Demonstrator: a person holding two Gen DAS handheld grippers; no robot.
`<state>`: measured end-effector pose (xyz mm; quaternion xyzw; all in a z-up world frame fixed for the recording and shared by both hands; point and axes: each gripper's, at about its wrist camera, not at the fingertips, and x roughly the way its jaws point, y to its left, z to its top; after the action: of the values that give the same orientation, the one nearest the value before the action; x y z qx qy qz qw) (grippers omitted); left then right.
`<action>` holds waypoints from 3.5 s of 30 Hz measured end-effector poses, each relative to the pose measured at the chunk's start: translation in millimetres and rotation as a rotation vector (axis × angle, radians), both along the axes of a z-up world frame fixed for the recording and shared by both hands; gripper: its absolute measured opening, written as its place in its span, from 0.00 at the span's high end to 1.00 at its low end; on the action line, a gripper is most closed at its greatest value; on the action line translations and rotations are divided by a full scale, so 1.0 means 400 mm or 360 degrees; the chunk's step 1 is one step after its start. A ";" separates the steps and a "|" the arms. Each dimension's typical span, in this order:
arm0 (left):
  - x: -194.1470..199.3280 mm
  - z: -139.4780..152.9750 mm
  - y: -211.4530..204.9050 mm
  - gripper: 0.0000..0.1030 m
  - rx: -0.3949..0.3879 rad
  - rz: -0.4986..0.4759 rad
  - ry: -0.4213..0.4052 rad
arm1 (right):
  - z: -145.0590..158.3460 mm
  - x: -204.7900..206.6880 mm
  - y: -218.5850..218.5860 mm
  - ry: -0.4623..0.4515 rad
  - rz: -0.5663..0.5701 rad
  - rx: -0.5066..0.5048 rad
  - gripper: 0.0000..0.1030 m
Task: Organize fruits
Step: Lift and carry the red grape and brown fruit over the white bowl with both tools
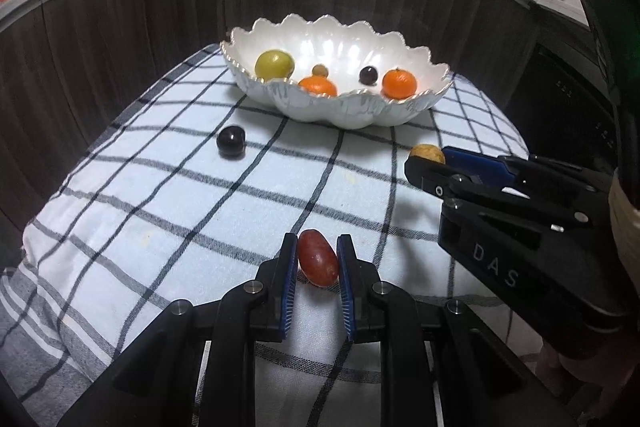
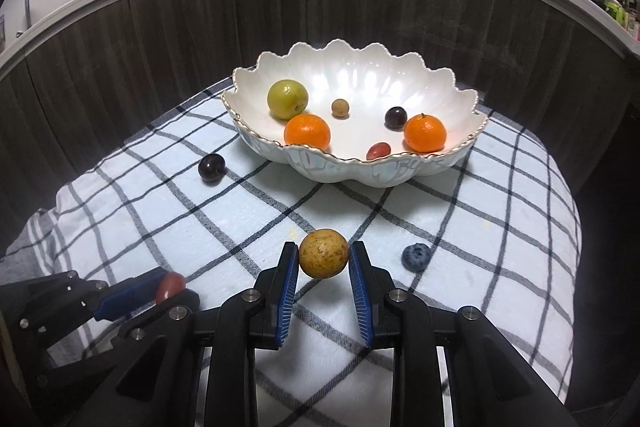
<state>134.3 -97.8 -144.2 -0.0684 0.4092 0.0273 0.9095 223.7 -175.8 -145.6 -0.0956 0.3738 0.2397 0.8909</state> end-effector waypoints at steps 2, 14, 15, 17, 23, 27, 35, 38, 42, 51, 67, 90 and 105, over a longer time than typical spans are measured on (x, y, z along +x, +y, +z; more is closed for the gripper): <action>-0.003 0.013 0.002 0.80 -0.0003 -0.0009 -0.0021 | 0.013 -0.009 -0.006 -0.0010 -0.0018 0.0003 0.73; -0.002 0.066 0.019 0.80 -0.0038 -0.0090 -0.0081 | 0.077 -0.042 -0.023 -0.0067 -0.0117 0.0015 0.73; 0.000 0.069 0.019 0.80 -0.0045 -0.0100 -0.0082 | 0.080 -0.044 -0.024 -0.0069 -0.0125 0.0018 0.73; 0.004 0.076 0.019 0.80 -0.0052 -0.0124 -0.0084 | 0.088 -0.045 -0.026 -0.0069 -0.0144 0.0027 0.73; 0.022 0.096 0.026 0.80 -0.0071 -0.0159 -0.0091 | 0.118 -0.047 -0.026 -0.0085 -0.0189 0.0050 0.73; 0.028 0.117 0.023 0.80 -0.0059 -0.0214 -0.0129 | 0.138 -0.044 -0.020 -0.0105 -0.0194 0.0052 0.73; 0.049 0.157 0.042 0.80 -0.0023 -0.0274 -0.0187 | 0.174 -0.026 -0.005 -0.0152 -0.0205 0.0073 0.73; 0.064 0.174 0.054 0.80 -0.0009 -0.0293 -0.0216 | 0.184 -0.017 0.004 -0.0159 -0.0208 0.0078 0.73; 0.086 0.194 0.071 0.80 -0.0003 -0.0293 -0.0246 | 0.196 -0.007 0.012 -0.0170 -0.0238 0.0079 0.73; 0.146 0.216 0.091 0.80 0.0019 -0.0344 -0.0237 | 0.213 0.031 0.022 -0.0156 -0.0338 0.0104 0.73; 0.265 0.249 0.117 0.80 0.0019 -0.0381 -0.0258 | 0.246 0.104 0.029 -0.0176 -0.0422 0.0148 0.73; 0.518 0.264 0.174 0.80 -0.0022 -0.0432 -0.0229 | 0.255 0.314 0.044 -0.0169 -0.0572 0.0153 0.73; 0.638 0.205 0.185 0.80 -0.0035 -0.0423 -0.0087 | 0.204 0.440 0.039 -0.0072 -0.0661 0.0107 0.73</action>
<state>389.6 -23.9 -62.1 -0.0243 0.3901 -0.0998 0.9150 399.6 -160.1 -63.9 0.0079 0.3571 0.0609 0.9321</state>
